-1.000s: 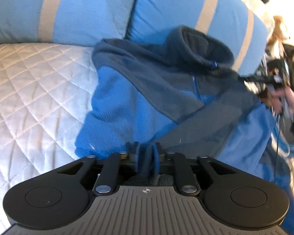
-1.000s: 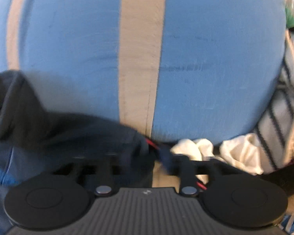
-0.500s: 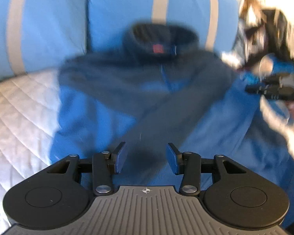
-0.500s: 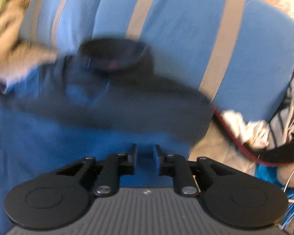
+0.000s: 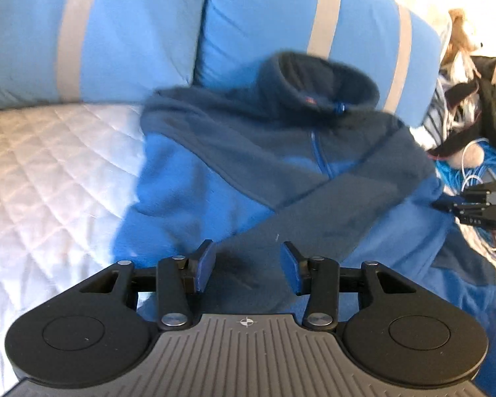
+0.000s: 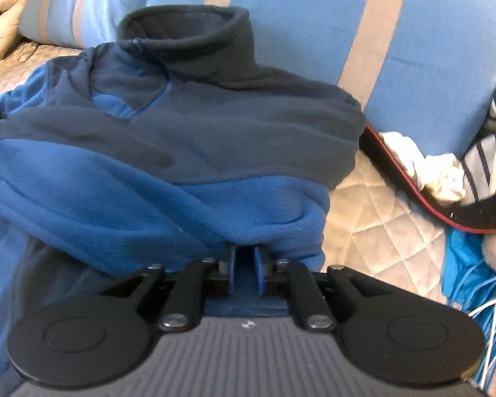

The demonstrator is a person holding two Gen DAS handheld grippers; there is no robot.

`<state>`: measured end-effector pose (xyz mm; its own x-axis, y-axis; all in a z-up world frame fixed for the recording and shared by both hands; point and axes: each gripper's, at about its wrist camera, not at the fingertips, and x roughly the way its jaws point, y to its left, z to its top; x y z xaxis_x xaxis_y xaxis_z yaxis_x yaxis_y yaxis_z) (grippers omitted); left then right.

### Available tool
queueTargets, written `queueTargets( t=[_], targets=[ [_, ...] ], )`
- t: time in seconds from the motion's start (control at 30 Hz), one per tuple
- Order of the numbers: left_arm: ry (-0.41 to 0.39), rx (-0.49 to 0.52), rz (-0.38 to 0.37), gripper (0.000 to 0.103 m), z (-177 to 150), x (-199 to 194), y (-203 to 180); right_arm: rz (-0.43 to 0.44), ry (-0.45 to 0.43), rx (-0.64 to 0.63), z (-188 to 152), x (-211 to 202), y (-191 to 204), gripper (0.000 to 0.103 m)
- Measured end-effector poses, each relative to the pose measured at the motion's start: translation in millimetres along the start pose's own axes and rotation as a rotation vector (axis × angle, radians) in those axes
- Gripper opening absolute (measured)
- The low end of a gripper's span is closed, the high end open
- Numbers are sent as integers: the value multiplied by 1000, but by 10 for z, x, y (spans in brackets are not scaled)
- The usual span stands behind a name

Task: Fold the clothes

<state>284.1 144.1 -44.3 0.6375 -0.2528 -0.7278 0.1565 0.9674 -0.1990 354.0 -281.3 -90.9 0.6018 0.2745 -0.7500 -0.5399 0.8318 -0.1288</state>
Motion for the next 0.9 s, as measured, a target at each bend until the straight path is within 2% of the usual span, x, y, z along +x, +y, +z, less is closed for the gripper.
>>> queueTargets(
  t=[0.13, 0.27, 0.37, 0.47, 0.67, 0.83, 0.9],
  targets=[
    [-10, 17, -8, 42, -106, -234, -30, -19, -81, 0, 74, -215, 35, 34],
    [51, 52, -41, 42, -265, -182, -78, -61, -157, 19, 189, -289, 19, 33],
    [86, 116, -15, 42, -402, -39, -127, -92, -160, 15, 302, -142, -22, 33],
    [86, 124, -11, 43, -498, 68, -103, -126, -172, 40, 412, 46, -97, 33],
    [77, 103, -48, 43, -540, 69, -3, -134, -76, 63, 404, 676, -245, 31],
    [75, 93, -44, 43, -543, 75, 0, -129, -68, 93, 414, 681, -268, 30],
    [72, 83, -42, 43, -550, 74, -5, -136, -80, 74, 473, 585, -237, 35]
  ],
)
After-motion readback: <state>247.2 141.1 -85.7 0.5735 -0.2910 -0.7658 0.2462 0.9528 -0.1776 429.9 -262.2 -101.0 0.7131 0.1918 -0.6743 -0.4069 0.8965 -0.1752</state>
